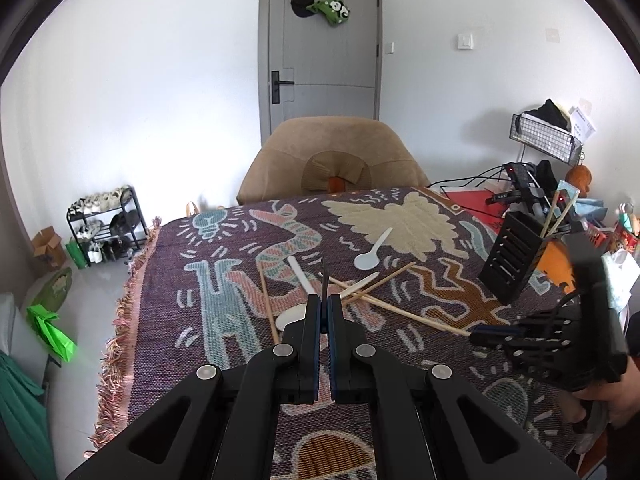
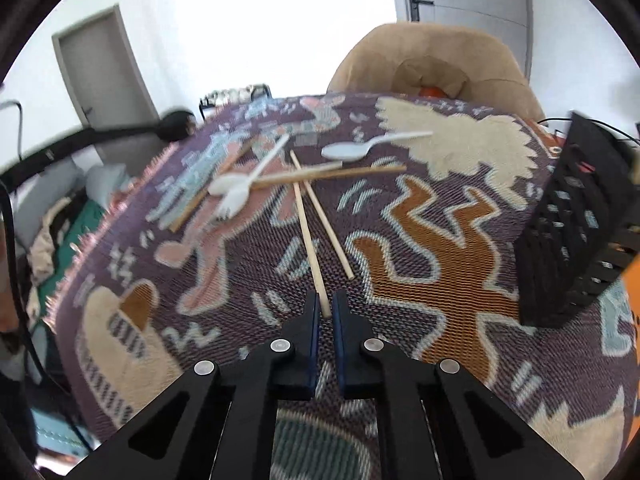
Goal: Organize utensils
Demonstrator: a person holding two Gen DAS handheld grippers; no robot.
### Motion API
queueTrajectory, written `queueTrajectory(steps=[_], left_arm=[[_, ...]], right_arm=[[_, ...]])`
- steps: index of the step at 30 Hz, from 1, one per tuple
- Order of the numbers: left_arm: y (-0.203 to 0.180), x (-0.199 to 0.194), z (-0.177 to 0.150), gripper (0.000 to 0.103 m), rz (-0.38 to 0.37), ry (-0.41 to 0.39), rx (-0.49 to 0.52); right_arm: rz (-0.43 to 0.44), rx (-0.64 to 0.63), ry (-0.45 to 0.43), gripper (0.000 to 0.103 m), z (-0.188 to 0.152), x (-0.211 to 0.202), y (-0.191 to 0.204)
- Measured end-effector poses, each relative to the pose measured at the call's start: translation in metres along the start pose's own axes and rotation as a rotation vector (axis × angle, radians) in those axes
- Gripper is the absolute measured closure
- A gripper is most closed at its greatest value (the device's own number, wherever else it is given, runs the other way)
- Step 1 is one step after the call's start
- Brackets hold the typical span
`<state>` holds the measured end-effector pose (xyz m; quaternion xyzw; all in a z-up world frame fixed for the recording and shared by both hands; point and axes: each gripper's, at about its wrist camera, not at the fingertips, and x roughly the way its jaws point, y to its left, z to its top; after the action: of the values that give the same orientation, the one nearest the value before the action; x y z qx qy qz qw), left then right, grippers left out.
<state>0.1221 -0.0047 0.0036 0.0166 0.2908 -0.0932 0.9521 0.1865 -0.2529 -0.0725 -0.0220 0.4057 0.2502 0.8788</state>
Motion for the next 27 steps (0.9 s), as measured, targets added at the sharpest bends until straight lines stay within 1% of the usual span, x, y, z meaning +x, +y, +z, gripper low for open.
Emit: queueTrajectory(steps=[7,9,17,22,27], left_arm=[[-0.021,-0.008,0.011,0.101,-0.033,-0.017,0.021],[-0.028,-0.011,0.016,0.101,-0.047,-0.025,0.026],[-0.053,-0.023,0.032,0.101,-0.098,-0.052,0.046],[-0.065,-0.032,0.043,0.101,-0.130,-0.070,0.057],[-0.078,-0.034,0.057,0.101,-0.174,-0.075,0.072]], right_arm=[[0.048,0.034,-0.120,0.096,0.008,-0.059,-0.009],[0.044,0.049,-0.154,0.096,0.012,-0.076,-0.012],[0.038,0.053,-0.241,0.097,0.024,-0.121,-0.017],[-0.009,0.016,-0.322,0.097,0.040,-0.163,-0.013],[-0.102,-0.014,-0.402,0.097,0.060,-0.209,-0.012]])
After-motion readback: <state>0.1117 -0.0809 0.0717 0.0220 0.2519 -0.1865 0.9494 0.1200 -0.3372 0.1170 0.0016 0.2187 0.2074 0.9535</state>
